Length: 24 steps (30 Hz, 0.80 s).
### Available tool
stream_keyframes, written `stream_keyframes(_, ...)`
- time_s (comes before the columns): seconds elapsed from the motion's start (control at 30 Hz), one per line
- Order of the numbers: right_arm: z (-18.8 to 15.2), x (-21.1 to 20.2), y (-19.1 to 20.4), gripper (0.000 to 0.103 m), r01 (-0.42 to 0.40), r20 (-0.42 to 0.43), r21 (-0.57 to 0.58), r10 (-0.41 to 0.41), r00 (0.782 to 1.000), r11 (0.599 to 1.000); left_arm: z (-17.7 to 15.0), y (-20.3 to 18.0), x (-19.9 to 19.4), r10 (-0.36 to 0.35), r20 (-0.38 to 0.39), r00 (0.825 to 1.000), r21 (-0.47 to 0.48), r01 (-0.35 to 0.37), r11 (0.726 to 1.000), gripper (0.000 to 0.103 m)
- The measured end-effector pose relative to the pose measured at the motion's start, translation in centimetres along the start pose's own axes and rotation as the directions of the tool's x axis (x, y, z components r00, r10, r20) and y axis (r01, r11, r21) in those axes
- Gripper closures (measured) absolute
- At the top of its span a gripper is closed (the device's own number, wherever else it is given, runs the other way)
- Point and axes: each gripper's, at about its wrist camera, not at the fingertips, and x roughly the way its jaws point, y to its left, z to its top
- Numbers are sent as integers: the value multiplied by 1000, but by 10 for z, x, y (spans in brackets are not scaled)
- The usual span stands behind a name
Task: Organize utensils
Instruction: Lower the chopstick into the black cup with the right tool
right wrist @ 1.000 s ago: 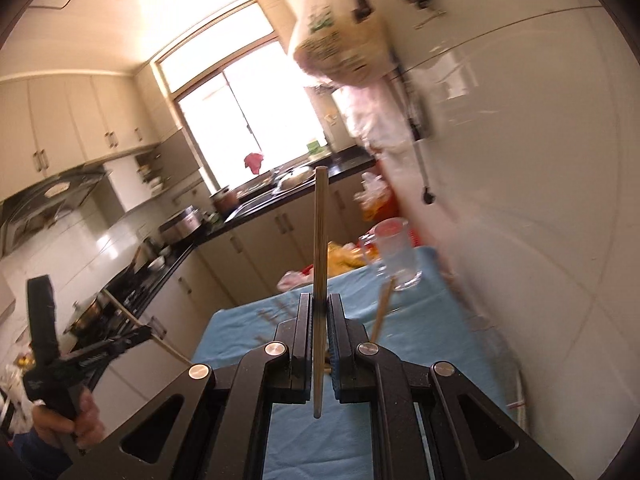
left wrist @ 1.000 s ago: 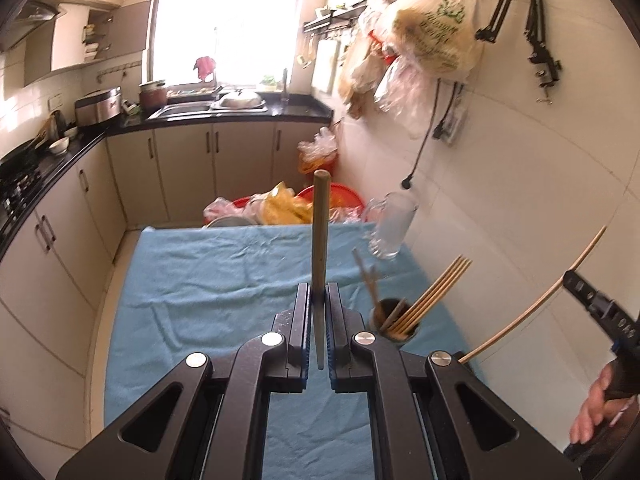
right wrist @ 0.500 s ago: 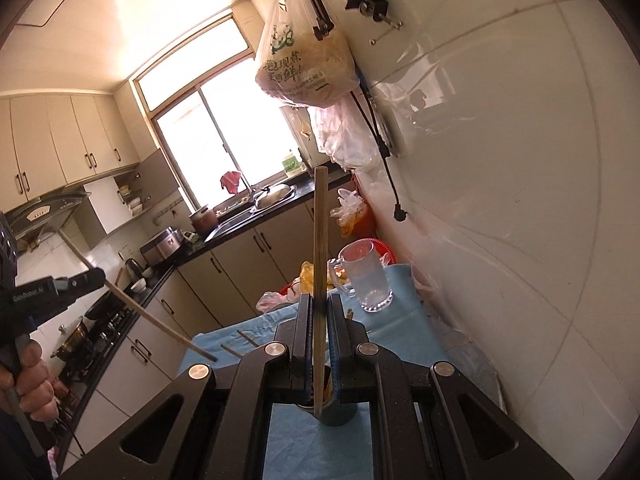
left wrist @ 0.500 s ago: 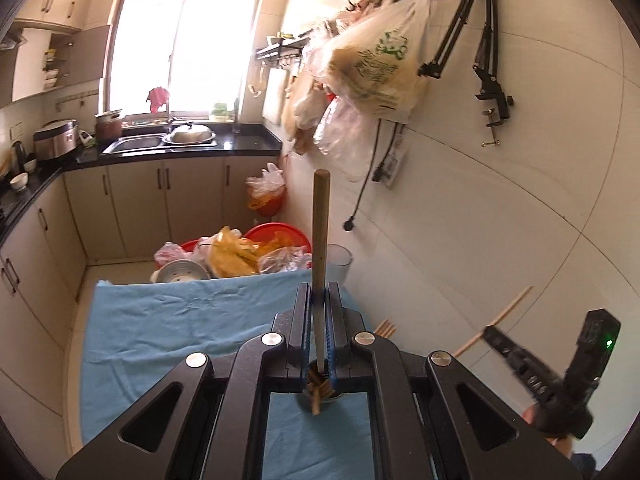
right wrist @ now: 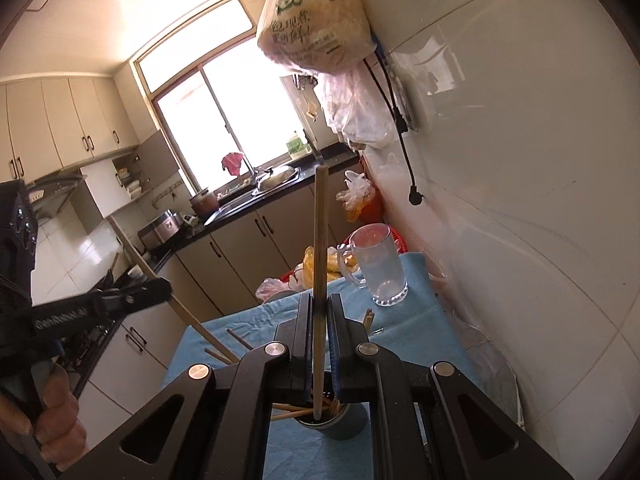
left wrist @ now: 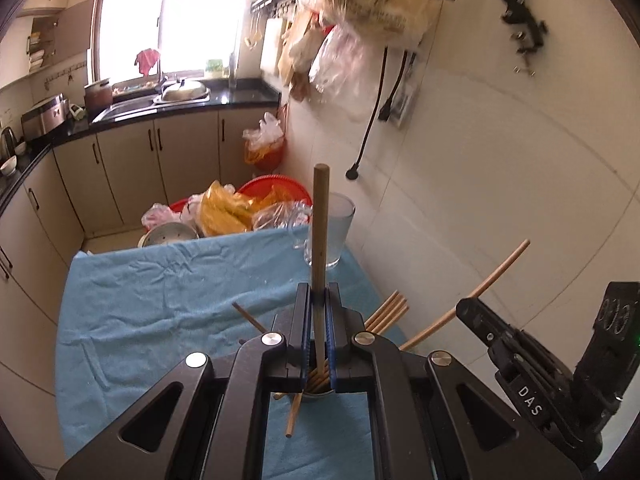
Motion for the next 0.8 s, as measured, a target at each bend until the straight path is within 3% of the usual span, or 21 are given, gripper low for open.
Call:
stream_keyframes(0.3, -12, 29, -1, 96, -3, -46, -33, 1, 999, 999, -11, 7, 29, 29, -60, 998, 0, -29, 1000, 97)
stream_keyframes(0.8, -39, 56, -5, 96, -2, -141, -62, -7, 990, 998, -17, 18, 46, 56, -105, 993, -14, -57, 998, 97)
